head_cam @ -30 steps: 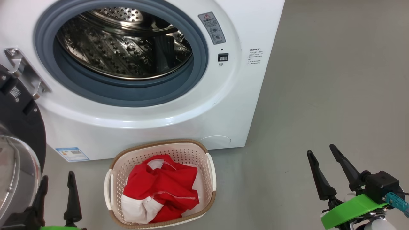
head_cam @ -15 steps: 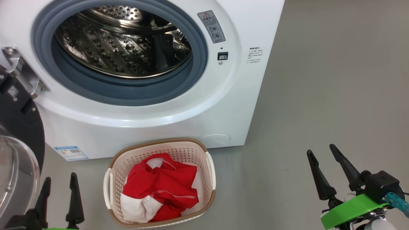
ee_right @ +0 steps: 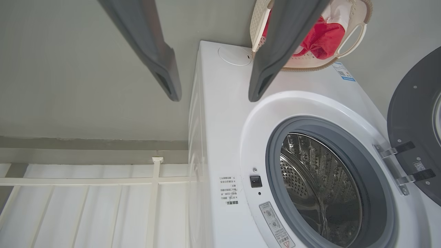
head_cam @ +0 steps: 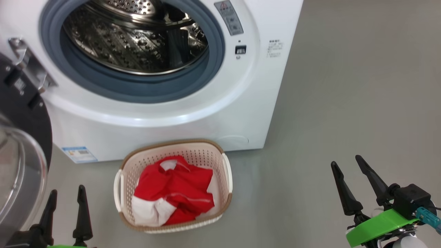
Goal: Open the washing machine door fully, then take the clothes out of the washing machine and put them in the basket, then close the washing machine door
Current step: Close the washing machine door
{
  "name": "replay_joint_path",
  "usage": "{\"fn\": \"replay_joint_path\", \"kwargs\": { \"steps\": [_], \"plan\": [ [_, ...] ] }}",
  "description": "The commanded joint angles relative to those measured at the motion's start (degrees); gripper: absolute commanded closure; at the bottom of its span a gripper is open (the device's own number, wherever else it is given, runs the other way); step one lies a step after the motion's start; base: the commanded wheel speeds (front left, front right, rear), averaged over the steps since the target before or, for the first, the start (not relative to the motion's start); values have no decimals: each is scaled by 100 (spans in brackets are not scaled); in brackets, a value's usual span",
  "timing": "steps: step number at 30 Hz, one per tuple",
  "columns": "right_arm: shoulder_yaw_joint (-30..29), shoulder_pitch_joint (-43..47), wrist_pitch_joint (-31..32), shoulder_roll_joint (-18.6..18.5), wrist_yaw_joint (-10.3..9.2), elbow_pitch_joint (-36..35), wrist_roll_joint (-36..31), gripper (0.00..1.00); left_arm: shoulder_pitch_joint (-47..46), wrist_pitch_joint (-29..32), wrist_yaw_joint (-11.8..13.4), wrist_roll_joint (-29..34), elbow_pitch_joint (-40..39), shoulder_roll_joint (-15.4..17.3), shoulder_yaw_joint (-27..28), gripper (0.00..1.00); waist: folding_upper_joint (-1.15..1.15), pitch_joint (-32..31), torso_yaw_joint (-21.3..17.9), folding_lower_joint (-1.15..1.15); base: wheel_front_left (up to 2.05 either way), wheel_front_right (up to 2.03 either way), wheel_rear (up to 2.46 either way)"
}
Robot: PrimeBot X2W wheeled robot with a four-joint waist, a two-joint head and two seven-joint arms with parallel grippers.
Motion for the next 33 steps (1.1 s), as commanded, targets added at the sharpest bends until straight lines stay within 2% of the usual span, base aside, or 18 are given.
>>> {"fn": "replay_joint_path", "kwargs": {
  "steps": [1,11,23,33],
  "plan": [
    [98,-19,-28,-77,9,-143,36,0,-47,-54,-17,-26,-152,136,161,0,0,3,1,0,-162,162,0],
    [107,-4,-28,-88,9,-130,50,0,-20,-54,-17,-63,-226,164,96,0,0,-35,27,0,-113,113,0],
    [140,21,-28,-109,9,-136,44,0,4,-54,-17,-9,-215,144,35,0,0,-65,89,0,-8,8,0],
    [271,-141,-28,-186,9,-97,37,0,-74,-54,-17,-94,-167,45,205,0,0,47,531,0,0,0,0]
  ]
}}
